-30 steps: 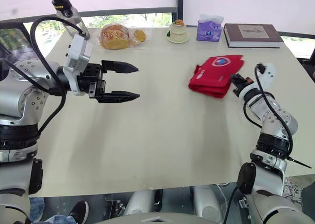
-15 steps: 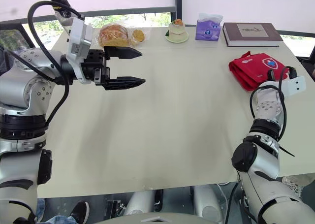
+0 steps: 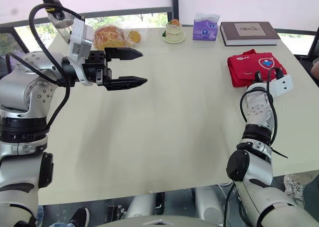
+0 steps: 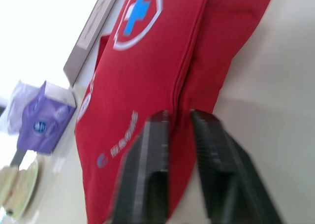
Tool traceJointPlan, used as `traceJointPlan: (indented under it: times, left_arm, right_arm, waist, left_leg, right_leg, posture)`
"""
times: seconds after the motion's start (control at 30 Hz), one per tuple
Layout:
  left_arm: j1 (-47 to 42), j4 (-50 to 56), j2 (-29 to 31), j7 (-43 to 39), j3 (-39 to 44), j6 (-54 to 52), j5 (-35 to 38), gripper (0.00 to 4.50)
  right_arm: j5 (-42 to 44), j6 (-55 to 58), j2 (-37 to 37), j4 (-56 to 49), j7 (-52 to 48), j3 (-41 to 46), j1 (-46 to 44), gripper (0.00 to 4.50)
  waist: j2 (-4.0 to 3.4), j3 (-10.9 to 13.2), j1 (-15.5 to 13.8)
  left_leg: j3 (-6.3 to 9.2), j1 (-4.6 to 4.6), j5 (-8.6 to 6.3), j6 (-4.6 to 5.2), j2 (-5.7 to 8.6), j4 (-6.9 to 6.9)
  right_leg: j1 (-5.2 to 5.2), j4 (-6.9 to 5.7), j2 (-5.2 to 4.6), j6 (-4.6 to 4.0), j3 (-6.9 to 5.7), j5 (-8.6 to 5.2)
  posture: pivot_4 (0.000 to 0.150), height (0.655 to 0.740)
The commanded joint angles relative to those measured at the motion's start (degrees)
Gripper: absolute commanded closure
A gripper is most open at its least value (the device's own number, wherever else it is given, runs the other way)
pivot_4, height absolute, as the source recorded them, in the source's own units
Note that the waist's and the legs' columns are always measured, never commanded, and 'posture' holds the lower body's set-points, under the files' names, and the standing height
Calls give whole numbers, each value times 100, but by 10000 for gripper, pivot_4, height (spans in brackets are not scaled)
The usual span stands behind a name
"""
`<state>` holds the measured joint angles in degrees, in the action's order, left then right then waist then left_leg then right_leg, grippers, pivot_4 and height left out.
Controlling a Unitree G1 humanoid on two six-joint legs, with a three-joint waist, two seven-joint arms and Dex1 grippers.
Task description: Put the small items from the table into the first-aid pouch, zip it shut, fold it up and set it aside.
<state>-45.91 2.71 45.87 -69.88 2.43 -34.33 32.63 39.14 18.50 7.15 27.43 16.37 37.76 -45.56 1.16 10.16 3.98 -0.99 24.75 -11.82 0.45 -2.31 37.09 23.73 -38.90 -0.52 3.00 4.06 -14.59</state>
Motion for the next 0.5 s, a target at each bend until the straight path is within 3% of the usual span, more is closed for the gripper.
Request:
traceJointPlan:
  times: [0.03,0.17,0.2,0.37,0.5]
  left_arm:
    - [82,48,18,40,181,165,2,0]
    - [461,53,-134,206,182,180,17,0]
    - [763,130,-175,258,150,222,-27,0]
    - [1901,581,-347,749,235,376,-198,0]
    - [2604,942,-364,1229,358,245,-297,0]
  right_arm:
    - [132,318,155,-463,-197,-143,157,23098]
    - [170,770,259,-1106,-515,-442,606,6917]
    - [154,934,314,-1439,-656,-593,857,790]
    - [206,1553,835,-2958,-1465,-1162,2134,790]
    - [56,1586,1938,-3985,-3098,-1638,3431,790]
  waist:
    - [0,0,-6]
    - [-6,-3,-12]
    - [-6,-3,-10]
    - [-13,-7,-36]
    - [-15,-8,-129]
  left_leg:
    - [0,0,0,0,0,0]
    - [-1,2,0,0,0,2]
    - [-5,-2,0,0,1,0]
    - [-7,8,0,0,2,-25]
    - [-12,6,0,0,7,-23]
  right_leg:
    - [0,0,0,0,0,0]
    - [0,2,-1,0,0,0]
    - [-1,2,-3,1,4,0]
    - [16,5,-8,2,5,-3]
    - [15,7,-16,3,7,-3]
  posture:
    - [1500,7387]
    - [1500,7387]
    - [1500,7387]
    - [1500,7387]
    - [1500,7387]
